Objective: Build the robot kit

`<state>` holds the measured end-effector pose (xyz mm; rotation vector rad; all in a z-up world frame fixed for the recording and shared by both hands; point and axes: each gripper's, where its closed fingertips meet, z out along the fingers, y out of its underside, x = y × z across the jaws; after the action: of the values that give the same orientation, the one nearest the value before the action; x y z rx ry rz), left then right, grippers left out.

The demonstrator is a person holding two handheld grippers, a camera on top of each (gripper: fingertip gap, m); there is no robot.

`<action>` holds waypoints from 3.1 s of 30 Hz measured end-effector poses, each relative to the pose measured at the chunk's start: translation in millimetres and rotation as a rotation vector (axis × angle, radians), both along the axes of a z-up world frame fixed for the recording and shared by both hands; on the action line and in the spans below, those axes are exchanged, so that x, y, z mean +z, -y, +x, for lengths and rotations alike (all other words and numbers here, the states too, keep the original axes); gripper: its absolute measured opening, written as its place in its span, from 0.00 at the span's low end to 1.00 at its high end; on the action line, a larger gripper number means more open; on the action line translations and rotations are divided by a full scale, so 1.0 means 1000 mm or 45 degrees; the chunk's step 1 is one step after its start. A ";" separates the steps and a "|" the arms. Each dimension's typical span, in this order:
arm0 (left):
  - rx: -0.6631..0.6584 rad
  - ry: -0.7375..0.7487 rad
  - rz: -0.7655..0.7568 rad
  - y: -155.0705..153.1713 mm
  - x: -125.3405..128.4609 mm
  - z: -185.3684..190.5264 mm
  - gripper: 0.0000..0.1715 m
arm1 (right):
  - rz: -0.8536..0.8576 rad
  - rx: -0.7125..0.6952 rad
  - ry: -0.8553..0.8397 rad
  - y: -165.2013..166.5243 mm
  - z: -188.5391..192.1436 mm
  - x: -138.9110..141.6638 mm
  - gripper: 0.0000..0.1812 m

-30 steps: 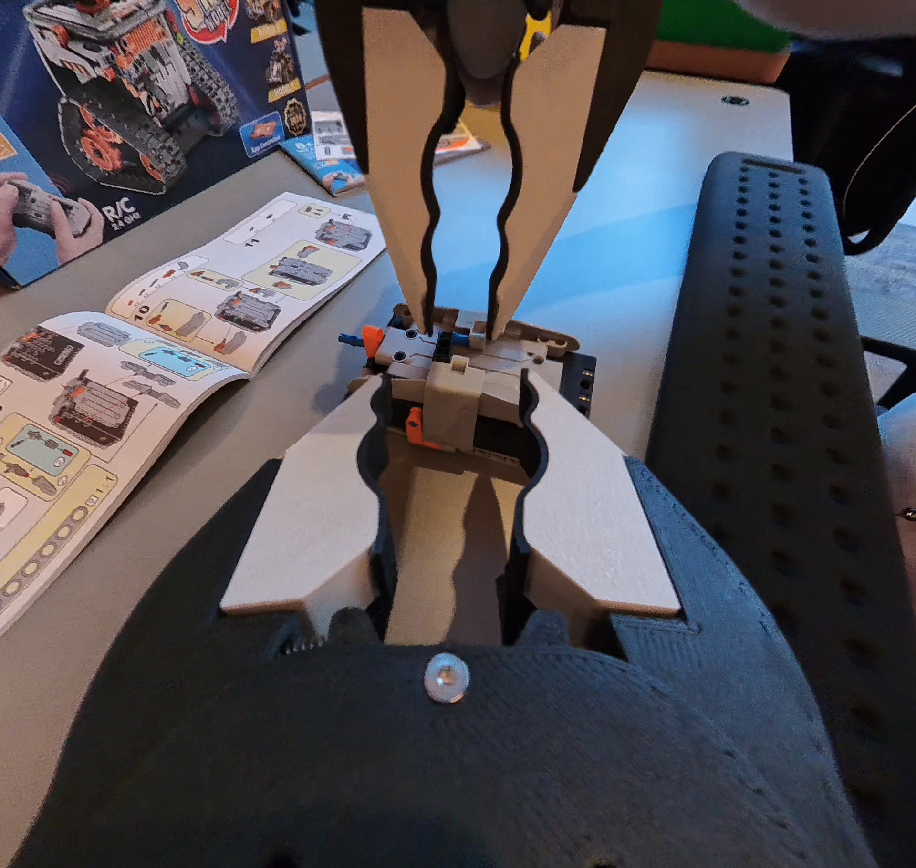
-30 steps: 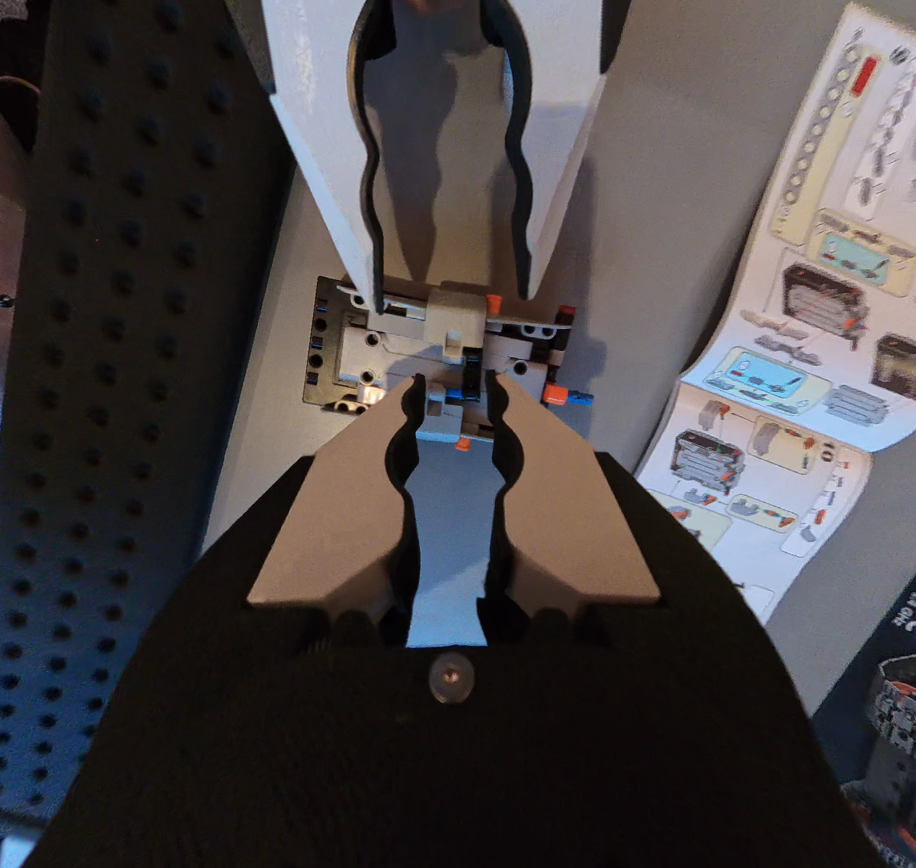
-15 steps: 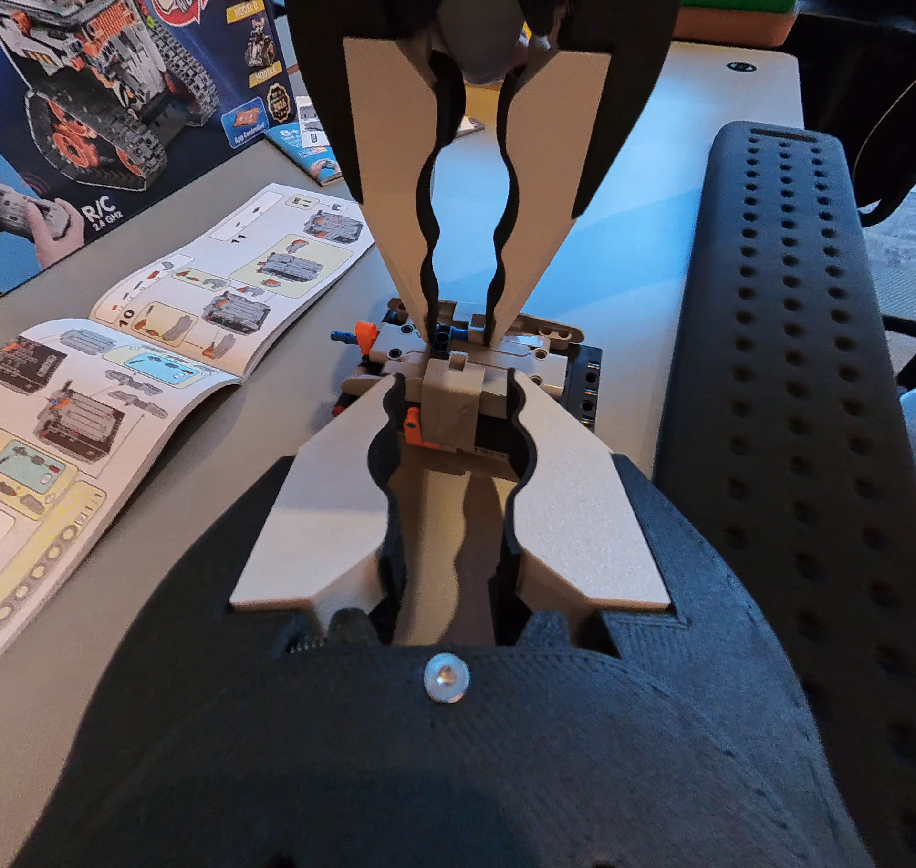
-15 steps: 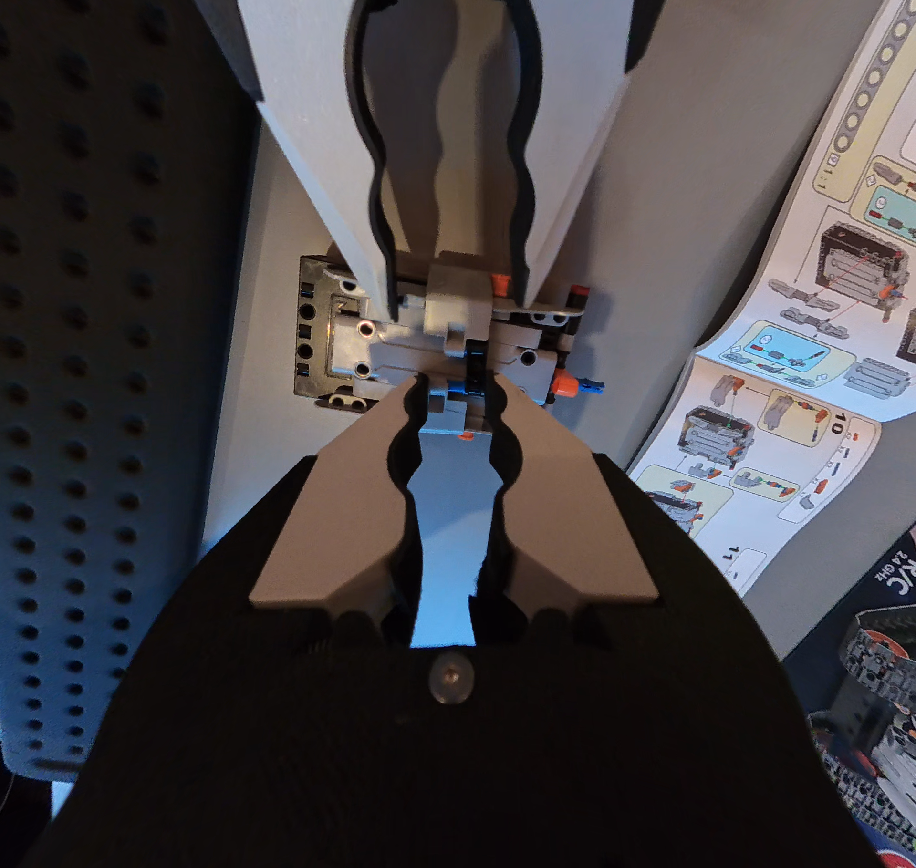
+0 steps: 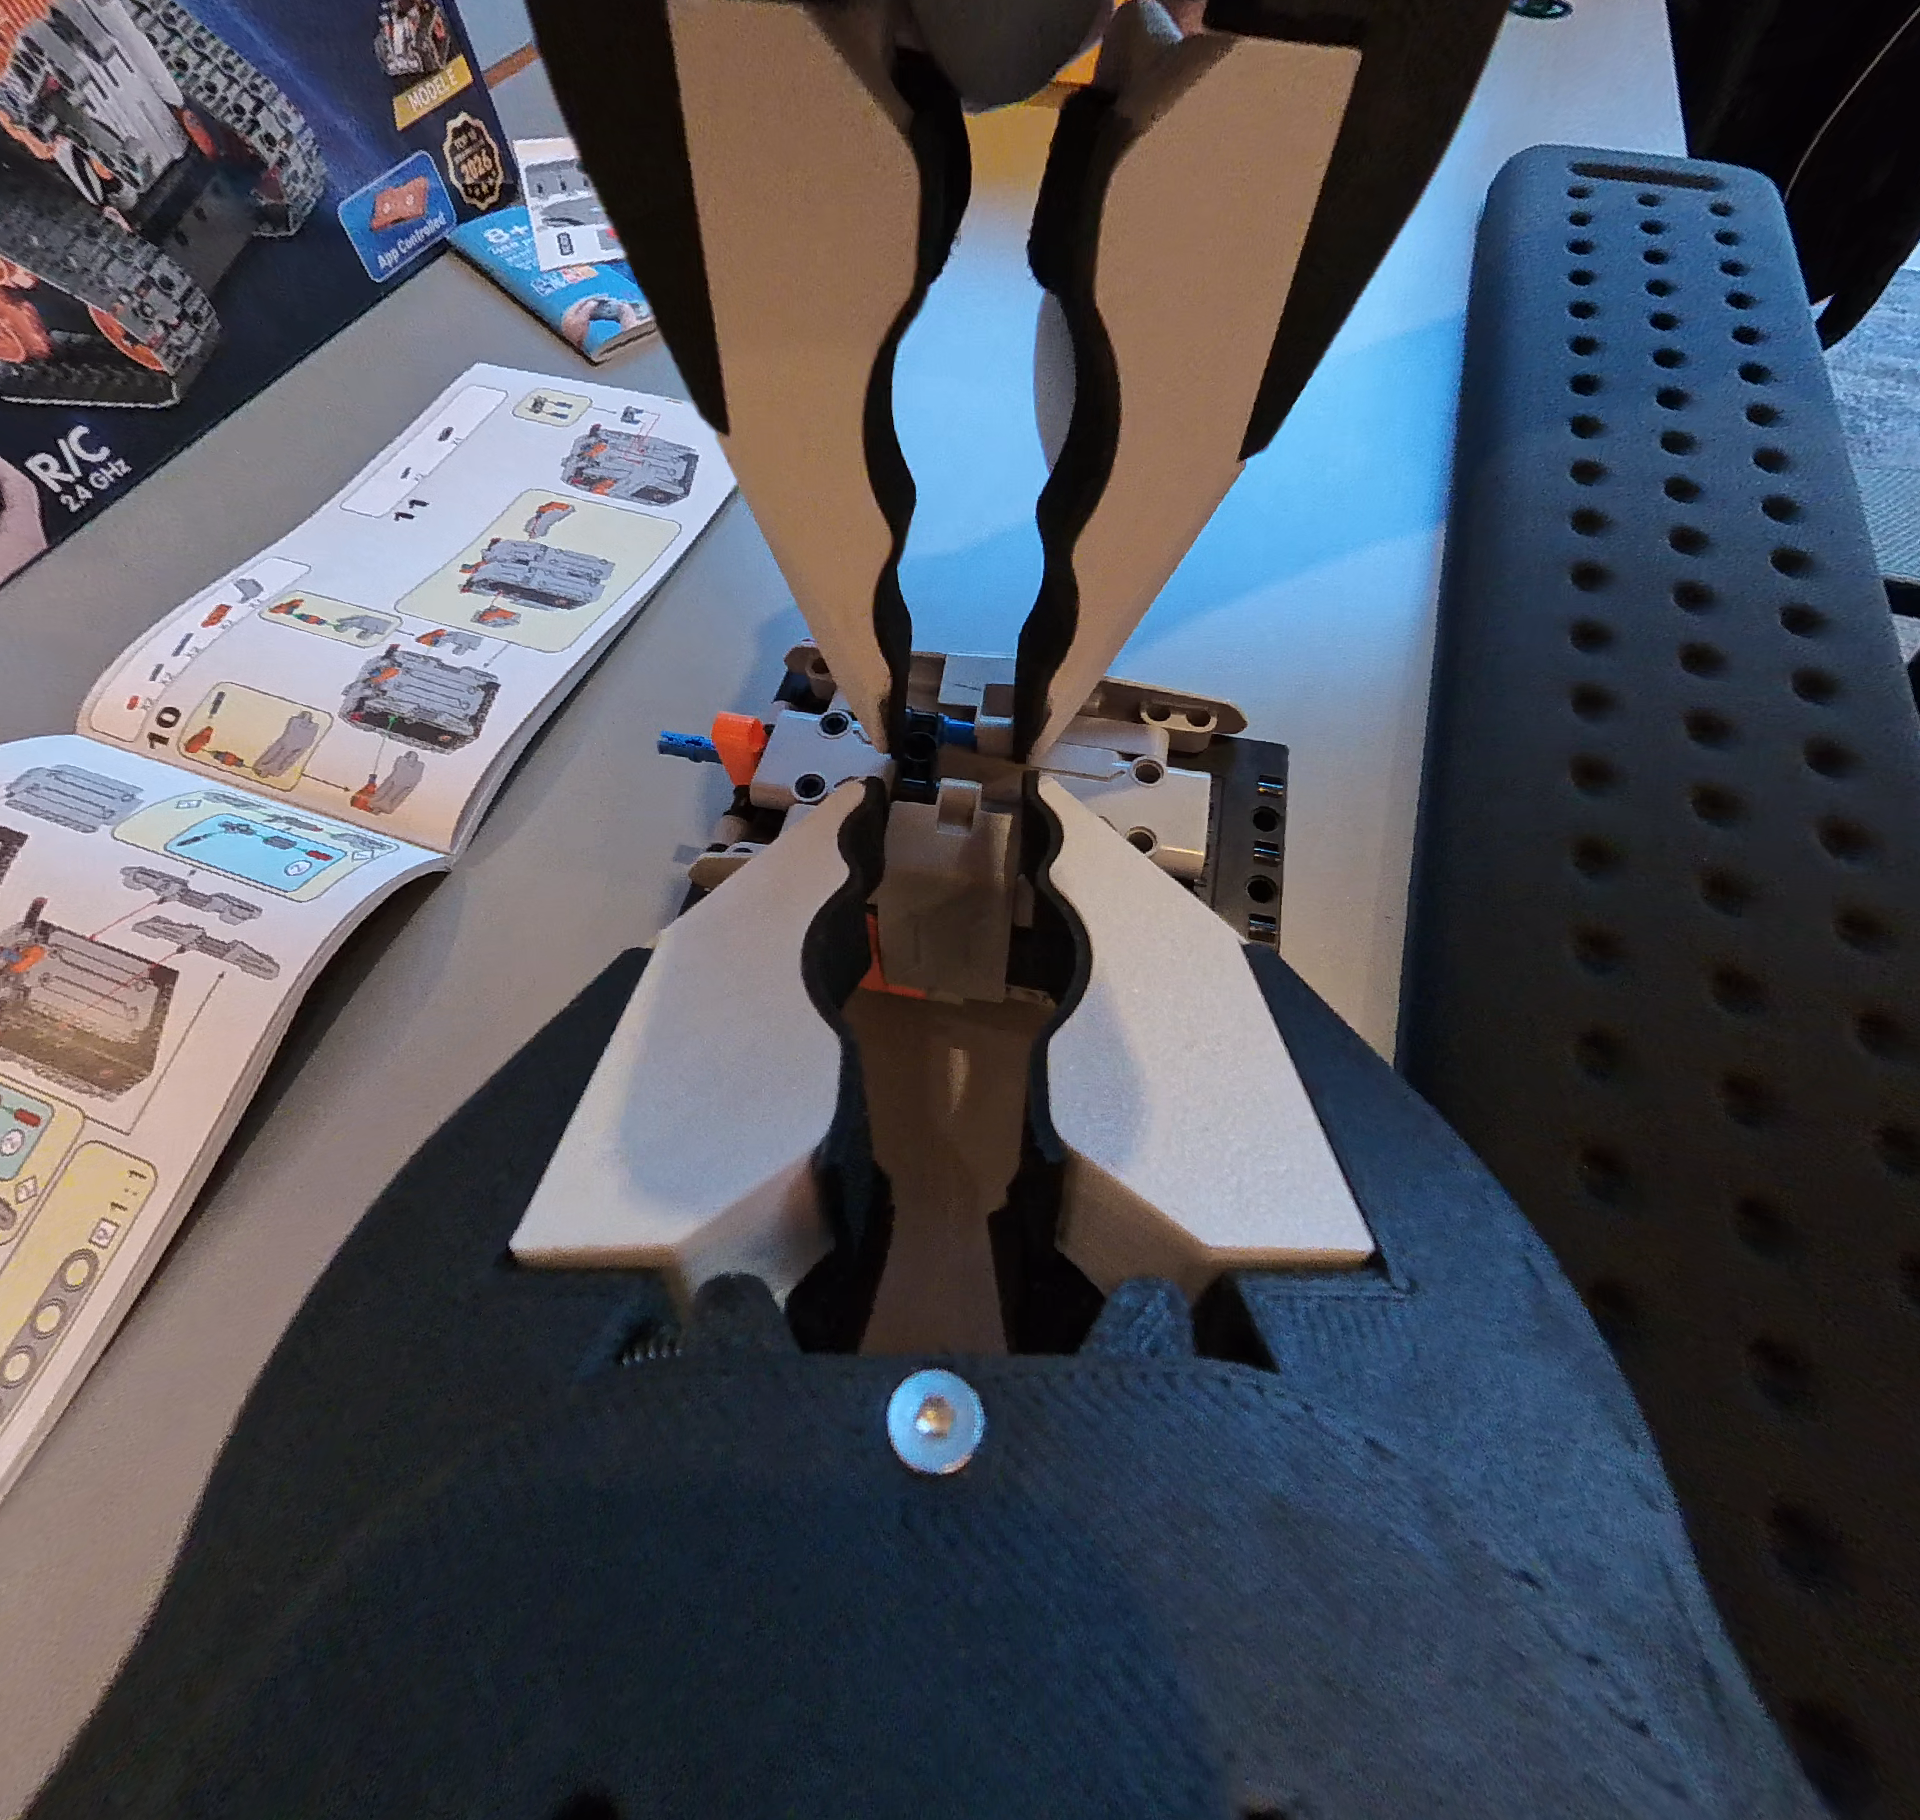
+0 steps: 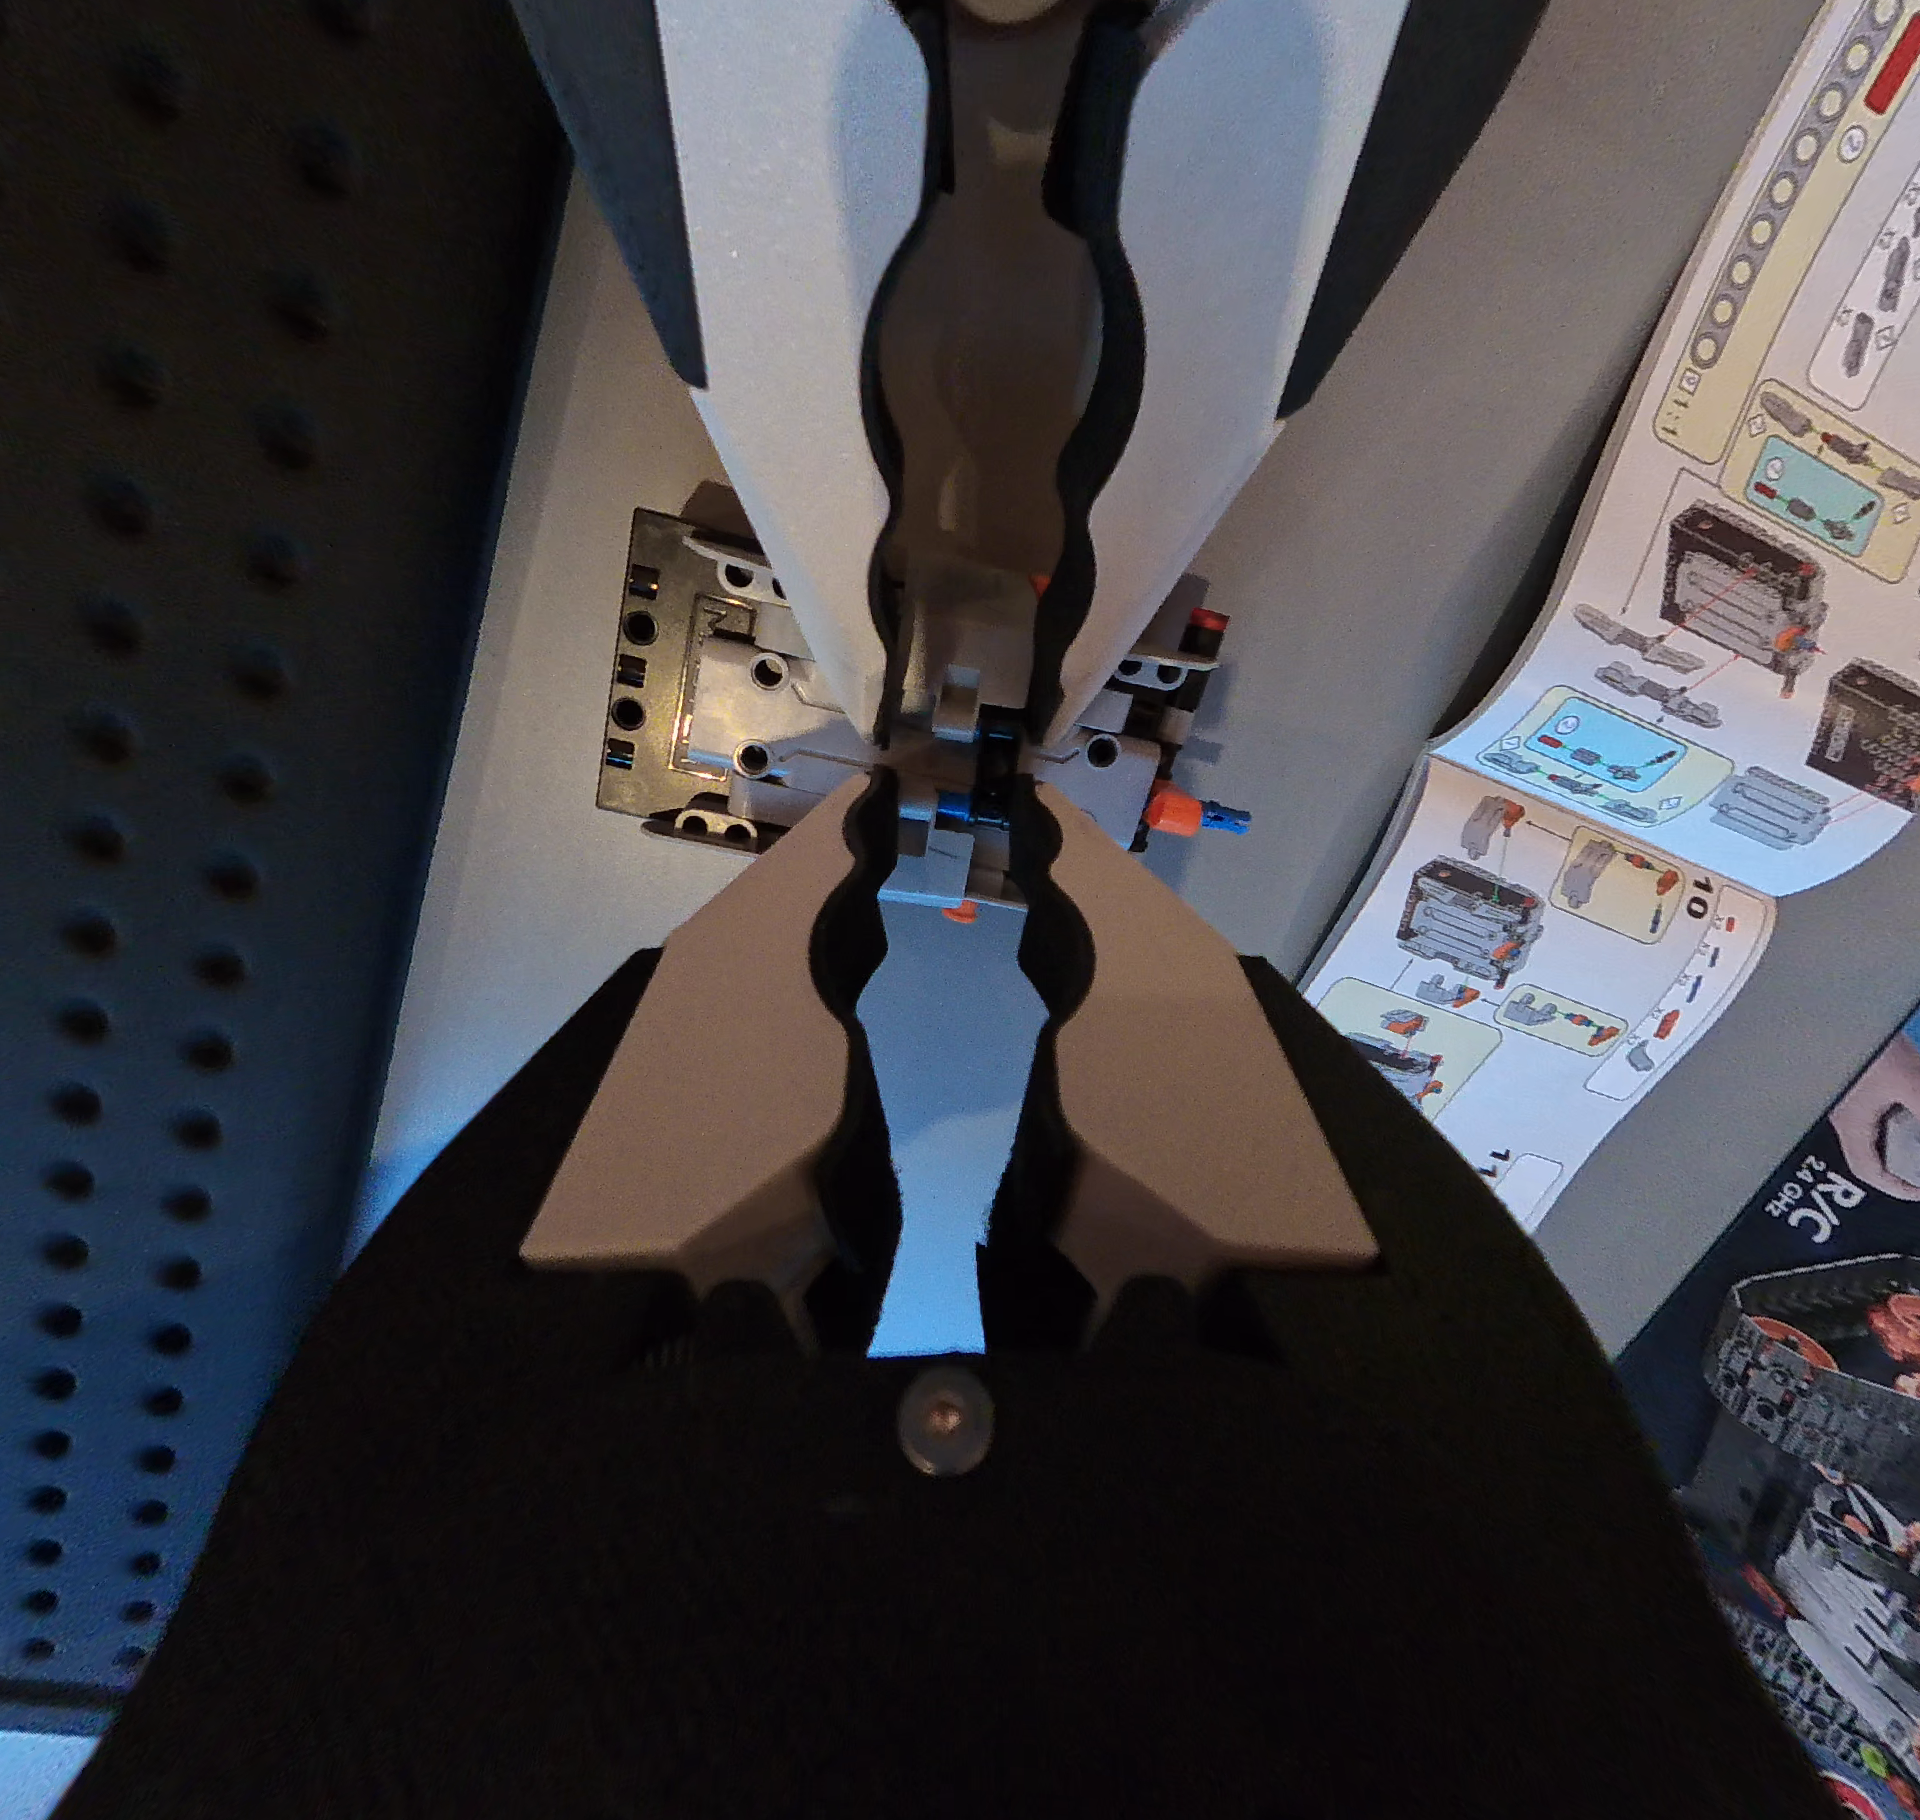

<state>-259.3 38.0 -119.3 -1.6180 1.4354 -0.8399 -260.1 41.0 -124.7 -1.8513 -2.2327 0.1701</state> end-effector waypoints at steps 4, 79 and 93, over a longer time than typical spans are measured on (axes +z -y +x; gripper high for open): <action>-0.014 0.001 -0.017 0.002 0.000 0.000 0.14 | -0.001 0.021 -0.016 0.001 0.000 0.000 0.11; 0.361 0.762 -0.050 -0.012 0.110 -0.093 0.37 | 0.110 -0.607 -1.281 0.016 0.076 0.091 0.41; 0.713 0.399 0.621 0.075 0.152 -0.173 0.53 | 0.695 -0.897 -1.613 0.110 0.203 0.153 0.34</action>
<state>-432.3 -36.6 32.8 -1.3330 0.8155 -0.3553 -57.4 -68.7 28.5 -1.4119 -0.6497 0.3970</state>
